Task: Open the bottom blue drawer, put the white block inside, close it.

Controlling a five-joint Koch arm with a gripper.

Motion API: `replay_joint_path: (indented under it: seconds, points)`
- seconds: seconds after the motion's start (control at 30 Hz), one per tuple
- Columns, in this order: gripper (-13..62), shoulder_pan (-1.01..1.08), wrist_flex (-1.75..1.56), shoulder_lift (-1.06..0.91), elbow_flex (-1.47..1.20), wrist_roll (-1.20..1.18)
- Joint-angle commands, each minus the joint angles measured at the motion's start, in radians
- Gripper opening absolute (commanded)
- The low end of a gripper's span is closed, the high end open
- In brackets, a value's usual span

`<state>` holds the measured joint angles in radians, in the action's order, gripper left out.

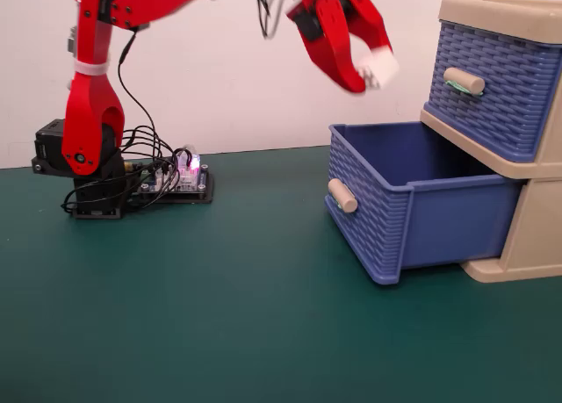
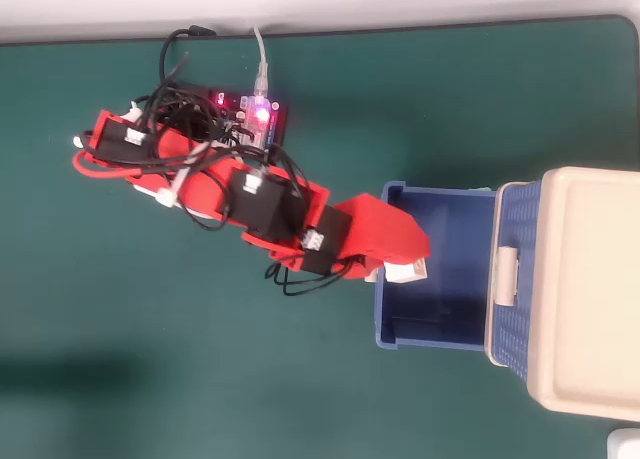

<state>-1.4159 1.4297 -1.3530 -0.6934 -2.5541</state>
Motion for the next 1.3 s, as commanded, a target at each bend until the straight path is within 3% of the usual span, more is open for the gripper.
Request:
replay_joint_path:
  seconds: [0.0,0.1,0.23,0.3,0.57,0.77,0.93,1.27]
  points:
    - [-7.6,-0.011,-0.041,0.008,0.064,-0.038]
    - [-4.0,0.017,-0.046,0.04,0.067,-0.037]
    - [27.6,0.025,-0.046,0.04,0.069,-0.034]
    - [32.6,0.026,-0.046,0.038,0.069,-0.032]
    - [33.1,0.023,0.002,-0.123,0.077,-0.034]
    - [33.1,0.025,0.359,-0.249,0.02,0.014]
    - [33.1,0.058,0.445,-0.221,-0.089,0.094]
    - [33.1,0.072,0.295,0.044,-0.121,0.081]
